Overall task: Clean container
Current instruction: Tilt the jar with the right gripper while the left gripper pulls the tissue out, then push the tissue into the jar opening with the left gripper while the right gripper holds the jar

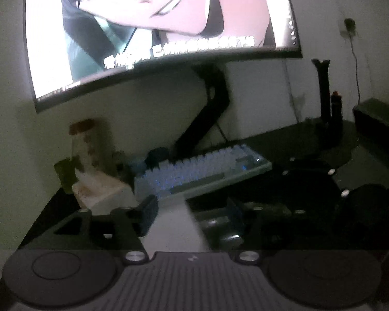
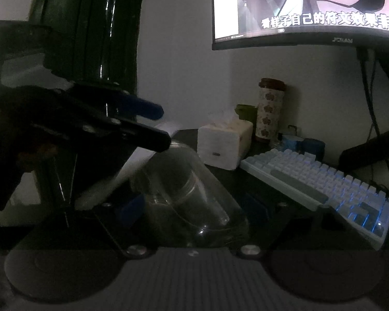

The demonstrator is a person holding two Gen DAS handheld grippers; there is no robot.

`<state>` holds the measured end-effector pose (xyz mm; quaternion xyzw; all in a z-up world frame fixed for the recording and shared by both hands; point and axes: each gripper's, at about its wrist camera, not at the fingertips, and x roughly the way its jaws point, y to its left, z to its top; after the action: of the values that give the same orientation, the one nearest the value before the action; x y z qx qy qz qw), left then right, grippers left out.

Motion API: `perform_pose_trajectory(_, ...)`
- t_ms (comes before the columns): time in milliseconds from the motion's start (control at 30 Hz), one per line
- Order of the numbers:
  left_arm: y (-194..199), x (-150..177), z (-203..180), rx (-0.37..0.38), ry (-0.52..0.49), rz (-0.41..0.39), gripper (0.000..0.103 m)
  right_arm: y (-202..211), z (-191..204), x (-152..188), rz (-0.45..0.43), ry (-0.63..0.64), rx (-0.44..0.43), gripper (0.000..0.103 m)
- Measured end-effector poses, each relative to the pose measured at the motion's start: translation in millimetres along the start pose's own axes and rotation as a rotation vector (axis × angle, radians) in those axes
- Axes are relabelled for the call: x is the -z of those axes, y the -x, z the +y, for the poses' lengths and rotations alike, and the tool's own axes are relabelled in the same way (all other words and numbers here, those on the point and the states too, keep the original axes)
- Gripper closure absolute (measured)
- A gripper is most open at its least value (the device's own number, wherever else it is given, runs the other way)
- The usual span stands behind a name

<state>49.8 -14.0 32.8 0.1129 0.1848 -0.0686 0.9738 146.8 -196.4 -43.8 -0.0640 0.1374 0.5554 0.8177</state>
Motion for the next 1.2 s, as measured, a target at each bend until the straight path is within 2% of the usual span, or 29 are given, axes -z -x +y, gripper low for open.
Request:
perform_pose_trajectory(133, -1, -1, 16, -0.003, 0.045, 0.009, 0.048, 1, 0, 0, -0.007, -0.009, -0.002, 0.015)
perform_pose_trajectory(267, 4, -2, 48, 0.032, 0.121, 0.082, 0.048, 2, -1, 0, -0.011, -0.015, -0.003, 0.014)
perform_pose_trajectory(367, 16, 5, 67, 0.060, 0.157, 0.214, 0.046, 3, -2, -1, -0.011, -0.021, -0.003, 0.014)
perform_pose_trajectory(433, 22, 18, 72, 0.101, 0.187, 0.293, 0.039, 2, -2, -1, -0.007, -0.025, -0.003, 0.013)
perform_pose_trajectory(500, 26, 32, 72, 0.112, 0.227, 0.346, 0.039, 1, -2, -1, -0.004, -0.026, 0.000, 0.013)
perform_pose_trajectory(600, 25, 45, 64, 0.099, 0.235, 0.369, 0.039, 2, -3, -1, -0.007, -0.030, 0.004, 0.012)
perform_pose_trajectory(700, 16, 46, 59, 0.129, 0.257, 0.375, 0.035, 1, -3, -1, -0.002, -0.037, 0.000, 0.012)
perform_pose_trajectory(800, 6, 45, 46, 0.107, 0.209, 0.379, 0.034, 2, -4, -1, -0.005, -0.039, -0.002, 0.012)
perform_pose_trajectory(833, 2, 48, 41, 0.114, 0.183, 0.373, 0.044, 3, -4, -1, -0.007, -0.039, -0.003, 0.012)
perform_pose_trajectory(867, 0, 50, 38, 0.120, 0.166, 0.365, 0.060, 3, -4, -1, -0.007, -0.039, -0.004, 0.012)
perform_pose_trajectory(900, -1, 53, 36, 0.128, 0.171, 0.365, 0.090, 3, -4, -1, -0.007, -0.039, -0.004, 0.011)
perform_pose_trajectory(933, -3, 55, 34, 0.137, 0.179, 0.366, 0.095, 3, -4, -1, -0.008, -0.039, -0.003, 0.011)
perform_pose_trajectory(1000, 1, 54, 35, 0.147, 0.187, 0.341, 0.098, 3, -4, -1, -0.010, -0.039, -0.002, 0.010)
perform_pose_trajectory(1067, 9, 49, 39, 0.115, 0.186, 0.294, 0.098, 3, -4, -1, -0.011, -0.041, -0.001, 0.010)
perform_pose_trajectory(1200, 34, 29, 47, 0.103, 0.184, 0.204, 0.099, 4, -3, -1, -0.018, -0.040, 0.000, 0.009)
